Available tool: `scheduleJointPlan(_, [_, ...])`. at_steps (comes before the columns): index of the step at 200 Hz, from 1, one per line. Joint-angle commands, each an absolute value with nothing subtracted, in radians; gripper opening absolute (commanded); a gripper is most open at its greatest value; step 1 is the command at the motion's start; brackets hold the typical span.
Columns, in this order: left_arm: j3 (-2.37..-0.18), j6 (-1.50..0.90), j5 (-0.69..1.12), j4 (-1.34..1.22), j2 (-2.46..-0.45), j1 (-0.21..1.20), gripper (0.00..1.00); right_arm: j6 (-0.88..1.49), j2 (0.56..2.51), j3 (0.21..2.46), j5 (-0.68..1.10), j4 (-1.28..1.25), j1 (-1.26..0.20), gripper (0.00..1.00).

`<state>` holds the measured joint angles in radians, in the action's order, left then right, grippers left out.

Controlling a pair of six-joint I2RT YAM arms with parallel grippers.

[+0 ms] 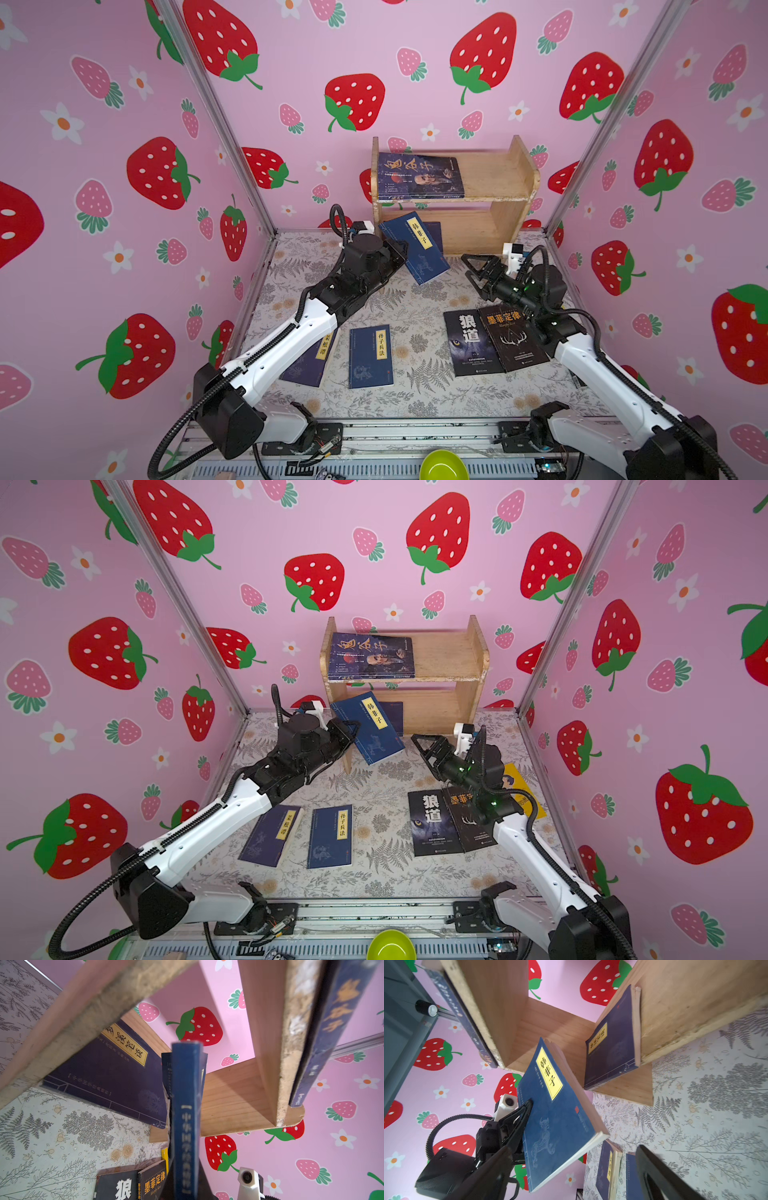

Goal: Stacking books/files
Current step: Pick up the book.

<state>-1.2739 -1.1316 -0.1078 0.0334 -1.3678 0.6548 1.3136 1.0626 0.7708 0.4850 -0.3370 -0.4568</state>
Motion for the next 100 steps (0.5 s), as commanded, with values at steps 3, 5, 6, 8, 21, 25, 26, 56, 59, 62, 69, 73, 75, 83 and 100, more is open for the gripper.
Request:
scheduleJointPlan(3, [-1.317, -1.147, -0.203, -0.108, -1.383, 0.668, 0.0, 1.388, 1.098, 0.773, 0.507, -0.467, -0.491, 0.93])
scheduleJointPlan(5, [-1.317, -1.148, -0.203, -0.113, -1.386, 0.668, 0.0, 1.391, 1.102, 0.774, 0.509, -0.471, -0.493, 0.93])
scheduleJointPlan(6, [-1.317, -1.149, -0.203, -0.115, -1.387, 0.669, 0.0, 1.393, 1.103, 0.774, 0.51, -0.472, -0.494, 0.93])
scheduleJointPlan(8, [-1.318, -1.148, -0.203, -0.119, -1.389, 0.669, 0.0, 1.395, 1.108, 0.775, 0.514, -0.476, -0.496, 0.92])
scheduleJointPlan(21, [-1.333, -1.161, -0.2, -0.119, -1.404, 0.672, 0.0, 1.405, 1.127, 0.778, 0.534, -0.497, -0.504, 0.88])
scheduleJointPlan(25, [-1.338, -1.165, -0.2, -0.117, -1.408, 0.672, 0.0, 1.408, 1.131, 0.778, 0.537, -0.501, -0.506, 0.88])
scheduleJointPlan(26, [-1.339, -1.165, -0.2, -0.117, -1.409, 0.673, 0.0, 1.408, 1.132, 0.778, 0.538, -0.502, -0.506, 0.88])
scheduleJointPlan(56, [-1.348, -1.187, -0.219, -0.161, -1.429, 0.691, 0.0, 1.417, 1.141, 0.779, 0.535, -0.504, -0.523, 0.87])
scheduleJointPlan(59, [-1.349, -1.187, -0.221, -0.163, -1.43, 0.692, 0.0, 1.417, 1.144, 0.782, 0.536, -0.506, -0.526, 0.87])
scheduleJointPlan(62, [-1.352, -1.187, -0.222, -0.165, -1.431, 0.694, 0.0, 1.417, 1.147, 0.783, 0.538, -0.508, -0.529, 0.87])
scheduleJointPlan(69, [-1.358, -1.187, -0.224, -0.165, -1.433, 0.698, 0.0, 1.416, 1.157, 0.789, 0.543, -0.517, -0.533, 0.87])
scheduleJointPlan(73, [-1.36, -1.187, -0.226, -0.164, -1.434, 0.7, 0.0, 1.417, 1.163, 0.792, 0.547, -0.524, -0.537, 0.87])
scheduleJointPlan(75, [-1.362, -1.186, -0.226, -0.166, -1.434, 0.701, 0.0, 1.417, 1.165, 0.794, 0.547, -0.527, -0.54, 0.87])
scheduleJointPlan(83, [-1.364, -1.186, -0.227, -0.171, -1.437, 0.707, 0.0, 1.418, 1.178, 0.802, 0.549, -0.538, -0.547, 0.87])
scheduleJointPlan(100, [-1.363, -1.18, -0.237, -0.186, -1.439, 0.716, 0.0, 1.425, 1.198, 0.817, 0.547, -0.561, -0.561, 0.86])
